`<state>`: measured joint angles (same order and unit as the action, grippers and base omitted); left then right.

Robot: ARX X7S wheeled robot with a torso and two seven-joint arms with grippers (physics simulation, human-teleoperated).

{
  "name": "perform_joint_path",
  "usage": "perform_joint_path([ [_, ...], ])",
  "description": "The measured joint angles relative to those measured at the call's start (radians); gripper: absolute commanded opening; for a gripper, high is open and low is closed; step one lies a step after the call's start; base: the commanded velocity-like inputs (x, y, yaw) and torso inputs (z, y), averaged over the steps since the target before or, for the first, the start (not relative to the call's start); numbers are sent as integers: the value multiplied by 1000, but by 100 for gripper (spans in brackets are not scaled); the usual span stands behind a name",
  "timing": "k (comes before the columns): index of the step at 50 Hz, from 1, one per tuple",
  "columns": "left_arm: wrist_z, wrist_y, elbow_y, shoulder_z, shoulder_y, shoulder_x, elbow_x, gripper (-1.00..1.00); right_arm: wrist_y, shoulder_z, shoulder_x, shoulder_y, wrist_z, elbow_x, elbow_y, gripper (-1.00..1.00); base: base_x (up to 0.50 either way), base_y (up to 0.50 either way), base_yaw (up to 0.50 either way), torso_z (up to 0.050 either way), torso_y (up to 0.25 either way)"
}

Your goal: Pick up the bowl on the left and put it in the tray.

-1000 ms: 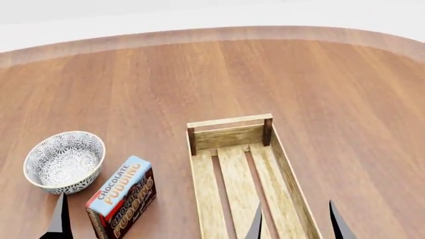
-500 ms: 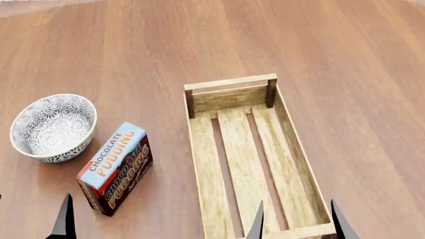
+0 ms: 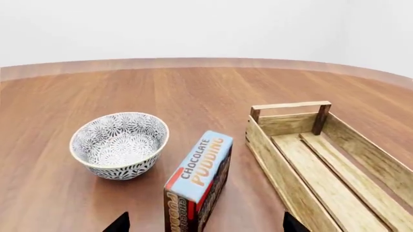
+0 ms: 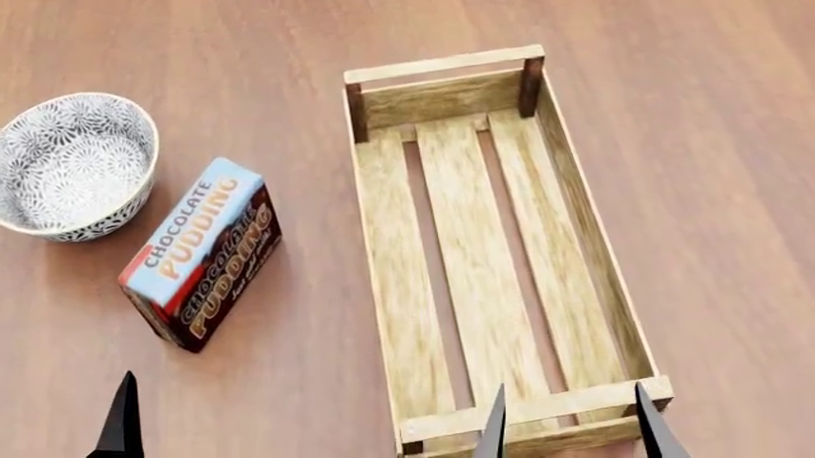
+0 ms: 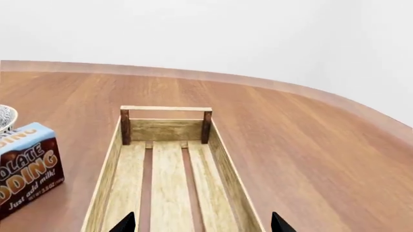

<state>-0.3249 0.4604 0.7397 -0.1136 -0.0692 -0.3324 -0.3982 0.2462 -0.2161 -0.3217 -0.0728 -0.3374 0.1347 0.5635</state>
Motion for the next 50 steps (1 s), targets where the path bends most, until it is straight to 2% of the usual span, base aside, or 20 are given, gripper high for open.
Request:
perform_joint_path([
  [12,-3,-9,0,-3,-1,-7,1,100,1,-2,-5,1,-4,4,2,100,0,0,0,38,-206],
  [35,-48,14,26,29,2,-15,-20,100,8,-3,-16,-2,-17,10,25,100,0,0,0,1,0],
  [50,-102,94,49,91,41,-22,-96,100,8,-1,-24,-4,-23,16,32,100,0,0,0,0,0],
])
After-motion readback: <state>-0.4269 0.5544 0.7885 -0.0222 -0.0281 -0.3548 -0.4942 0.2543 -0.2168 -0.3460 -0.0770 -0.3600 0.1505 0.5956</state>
